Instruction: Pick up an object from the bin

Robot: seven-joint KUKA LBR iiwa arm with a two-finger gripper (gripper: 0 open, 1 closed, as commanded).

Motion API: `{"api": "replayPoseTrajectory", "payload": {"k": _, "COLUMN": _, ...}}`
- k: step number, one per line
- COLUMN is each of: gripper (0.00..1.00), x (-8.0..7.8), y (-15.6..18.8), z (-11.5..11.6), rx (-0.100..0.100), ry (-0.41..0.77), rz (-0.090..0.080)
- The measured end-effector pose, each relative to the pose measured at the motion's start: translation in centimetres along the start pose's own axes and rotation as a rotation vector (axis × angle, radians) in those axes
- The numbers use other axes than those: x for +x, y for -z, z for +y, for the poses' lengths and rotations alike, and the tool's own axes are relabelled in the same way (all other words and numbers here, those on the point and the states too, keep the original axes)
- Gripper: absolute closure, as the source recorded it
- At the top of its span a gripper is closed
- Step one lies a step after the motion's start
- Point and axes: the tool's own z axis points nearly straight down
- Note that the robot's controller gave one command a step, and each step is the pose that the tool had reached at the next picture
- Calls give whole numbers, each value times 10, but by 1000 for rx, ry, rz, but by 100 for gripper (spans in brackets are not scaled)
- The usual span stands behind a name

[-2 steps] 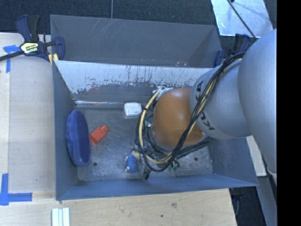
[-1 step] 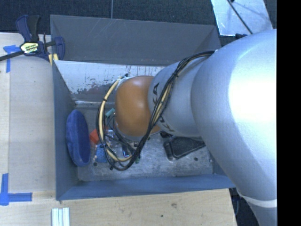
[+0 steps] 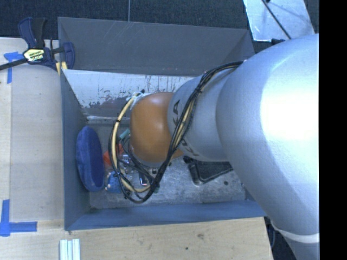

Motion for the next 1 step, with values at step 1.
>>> {"api": "replayPoseTrajectory", "payload": {"k": 1, "gripper": 100, "x": -3, "y": 210, "z": -3, "rx": -2, "ry": 19, "rz": -4}}
